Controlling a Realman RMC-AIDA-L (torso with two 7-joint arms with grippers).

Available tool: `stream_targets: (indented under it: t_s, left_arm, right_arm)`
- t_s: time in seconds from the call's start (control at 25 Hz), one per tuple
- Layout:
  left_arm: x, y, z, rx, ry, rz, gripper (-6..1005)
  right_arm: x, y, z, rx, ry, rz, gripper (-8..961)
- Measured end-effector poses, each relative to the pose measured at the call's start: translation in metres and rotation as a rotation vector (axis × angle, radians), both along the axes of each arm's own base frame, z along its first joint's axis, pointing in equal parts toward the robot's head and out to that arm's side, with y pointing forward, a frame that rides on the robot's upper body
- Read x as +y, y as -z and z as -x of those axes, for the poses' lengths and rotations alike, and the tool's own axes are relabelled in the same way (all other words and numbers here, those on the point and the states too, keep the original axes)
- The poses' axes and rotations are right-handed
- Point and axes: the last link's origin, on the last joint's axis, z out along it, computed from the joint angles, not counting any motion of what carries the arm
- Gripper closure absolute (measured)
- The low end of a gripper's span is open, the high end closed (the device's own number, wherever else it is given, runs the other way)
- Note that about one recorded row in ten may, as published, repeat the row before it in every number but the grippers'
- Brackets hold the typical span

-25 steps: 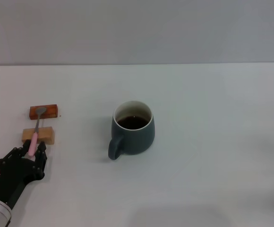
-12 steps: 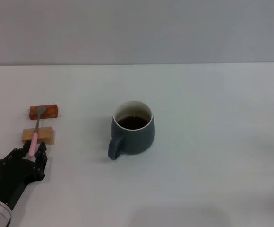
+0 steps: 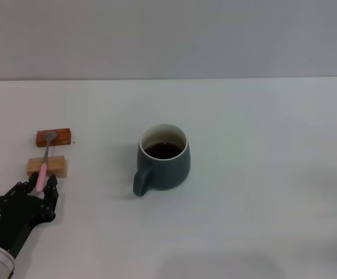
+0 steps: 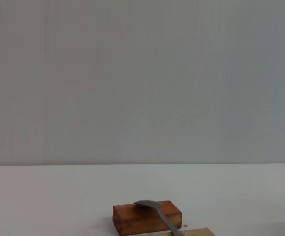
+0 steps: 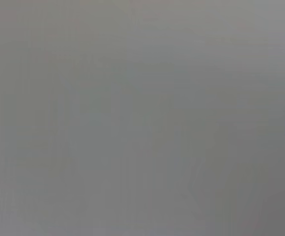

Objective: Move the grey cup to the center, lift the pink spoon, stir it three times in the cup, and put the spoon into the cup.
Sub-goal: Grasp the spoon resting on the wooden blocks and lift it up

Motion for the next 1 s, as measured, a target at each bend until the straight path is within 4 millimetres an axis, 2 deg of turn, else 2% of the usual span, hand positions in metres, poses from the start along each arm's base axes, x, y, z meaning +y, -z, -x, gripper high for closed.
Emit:
stream_targets:
  t_s: [0.48, 0.56, 1.0]
  left_arm:
    - [0.005, -0.001, -0.001, 0.013, 0.005, -0.003, 756]
    - [0.006, -0.001, -0.002, 0.013, 0.008, -0.002, 865]
    - [0.009, 0.0, -0.01, 0.002, 0.038, -0.012, 865]
  right_arm:
    - [-0.001, -0.002, 0.001, -0.005, -0.008, -0.01, 954]
    - [-0.001, -0.002, 0.001, -0.006, -0.008, -0.011, 954]
    - [-0.001, -0.002, 0.001, -0.008, -0.008, -0.011, 953]
